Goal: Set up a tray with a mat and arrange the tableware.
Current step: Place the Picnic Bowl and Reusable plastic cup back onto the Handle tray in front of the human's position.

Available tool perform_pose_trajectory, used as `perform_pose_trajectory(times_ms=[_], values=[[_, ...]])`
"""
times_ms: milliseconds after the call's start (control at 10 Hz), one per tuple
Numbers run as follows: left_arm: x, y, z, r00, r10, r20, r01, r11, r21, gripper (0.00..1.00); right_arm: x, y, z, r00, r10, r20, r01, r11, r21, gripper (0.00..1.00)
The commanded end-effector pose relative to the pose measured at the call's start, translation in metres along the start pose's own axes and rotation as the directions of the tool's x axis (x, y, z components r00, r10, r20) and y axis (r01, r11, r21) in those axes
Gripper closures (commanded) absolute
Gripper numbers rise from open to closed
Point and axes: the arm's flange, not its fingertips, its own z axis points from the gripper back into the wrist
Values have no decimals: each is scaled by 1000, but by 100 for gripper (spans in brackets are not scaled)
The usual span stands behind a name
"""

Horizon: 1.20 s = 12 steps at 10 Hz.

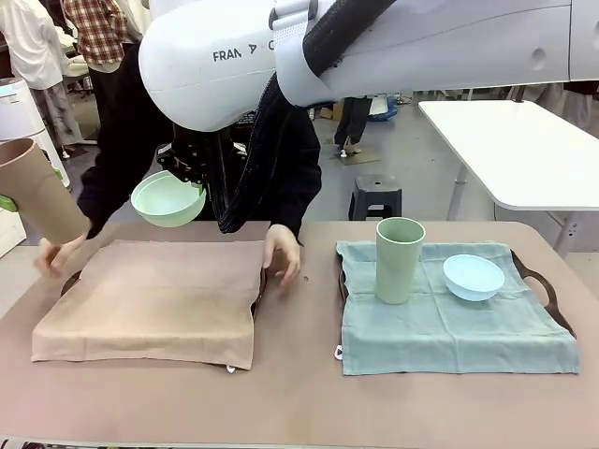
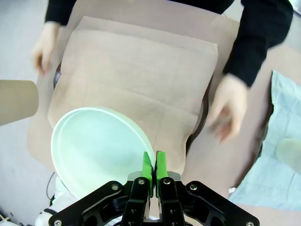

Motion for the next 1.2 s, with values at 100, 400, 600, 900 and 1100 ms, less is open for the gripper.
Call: perform_pose_trajectory(times_ms=[100,400,600,900,1100], values=[[4,-1,-1,1000,-10,-7,10,1000,3,100,1,0,-1,1000,12,13,-12,1000,-14,100],[4,-1,-1,1000,-10,-7,10,1000,3,100,1,0,-1,1000,12,13,-12,1000,-14,100],[4,-1,-1,1000,-10,-7,10,1000,3,100,1,0,-1,1000,12,13,-12,1000,-14,100],[4,-1,-1,1000,-10,-7,10,1000,3,100,1,0,-1,1000,12,13,-12,1000,-14,100],[4,-1,-1,1000,-10,-7,10,1000,3,100,1,0,-1,1000,12,13,-12,1000,-14,100]])
